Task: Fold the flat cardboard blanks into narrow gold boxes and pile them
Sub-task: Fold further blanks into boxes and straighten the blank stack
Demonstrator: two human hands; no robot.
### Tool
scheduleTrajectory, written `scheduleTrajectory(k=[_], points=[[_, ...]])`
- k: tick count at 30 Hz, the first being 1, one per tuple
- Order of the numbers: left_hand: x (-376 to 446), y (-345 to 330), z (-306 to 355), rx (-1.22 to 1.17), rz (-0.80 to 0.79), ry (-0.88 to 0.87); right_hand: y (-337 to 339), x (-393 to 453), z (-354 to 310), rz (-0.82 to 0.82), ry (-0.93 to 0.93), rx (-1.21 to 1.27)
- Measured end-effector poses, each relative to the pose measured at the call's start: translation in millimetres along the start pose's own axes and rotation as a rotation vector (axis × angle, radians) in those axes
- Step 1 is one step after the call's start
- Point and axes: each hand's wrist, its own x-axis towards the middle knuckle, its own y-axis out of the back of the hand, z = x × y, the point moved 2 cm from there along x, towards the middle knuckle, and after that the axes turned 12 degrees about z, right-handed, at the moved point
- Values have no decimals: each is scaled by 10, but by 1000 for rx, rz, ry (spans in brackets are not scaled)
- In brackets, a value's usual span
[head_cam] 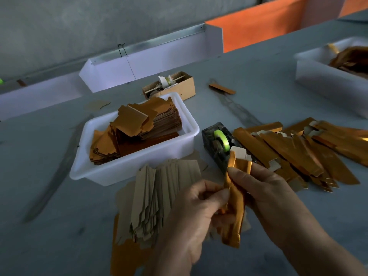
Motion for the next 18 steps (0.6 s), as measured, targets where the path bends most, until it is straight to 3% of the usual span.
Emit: scheduleTrajectory(k=[4, 9, 13, 18], points=[[8, -41, 39, -70, 39, 6, 30, 40, -137, -33, 54, -127], [140, 71, 131, -161, 198, -72, 324, 372, -379, 306, 386, -515], [227, 130, 73, -113, 298, -100, 348, 587, -319, 149, 379, -838], [264, 107, -10, -60, 308, -103, 288, 674, -276, 89, 324, -877]])
